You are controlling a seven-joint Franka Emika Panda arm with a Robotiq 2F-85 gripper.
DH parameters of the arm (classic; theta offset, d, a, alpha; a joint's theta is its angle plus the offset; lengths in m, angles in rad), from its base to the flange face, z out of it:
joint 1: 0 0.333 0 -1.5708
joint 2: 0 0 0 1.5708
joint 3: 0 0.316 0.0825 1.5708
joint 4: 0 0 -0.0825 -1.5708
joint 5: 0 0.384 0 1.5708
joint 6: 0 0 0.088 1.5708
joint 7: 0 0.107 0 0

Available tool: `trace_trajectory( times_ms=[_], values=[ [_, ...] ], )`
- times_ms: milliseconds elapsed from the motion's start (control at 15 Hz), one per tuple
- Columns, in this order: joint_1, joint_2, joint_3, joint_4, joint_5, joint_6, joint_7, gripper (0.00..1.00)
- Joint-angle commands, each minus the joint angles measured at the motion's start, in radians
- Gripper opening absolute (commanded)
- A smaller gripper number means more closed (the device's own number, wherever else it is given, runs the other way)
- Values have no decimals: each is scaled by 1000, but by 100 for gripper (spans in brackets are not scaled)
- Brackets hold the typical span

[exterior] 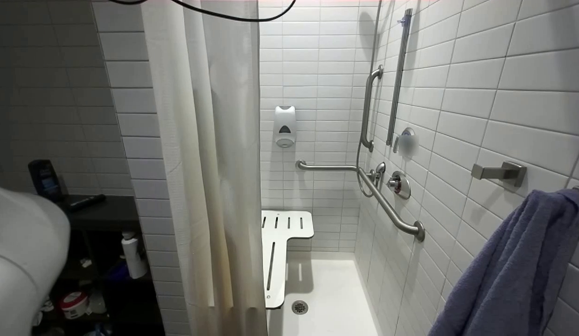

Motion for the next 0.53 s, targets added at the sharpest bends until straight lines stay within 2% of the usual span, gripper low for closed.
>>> trace_trajectory(
  times_ms=[0, 200, 467],
  values=[
    [0, 2, -6, 0, 0, 0, 0, 100],
    [0, 5, -10, -1, 0, 0, 0, 100],
    [-48, -12, 10, 12, -8, -2, -8, 100]
  ],
)
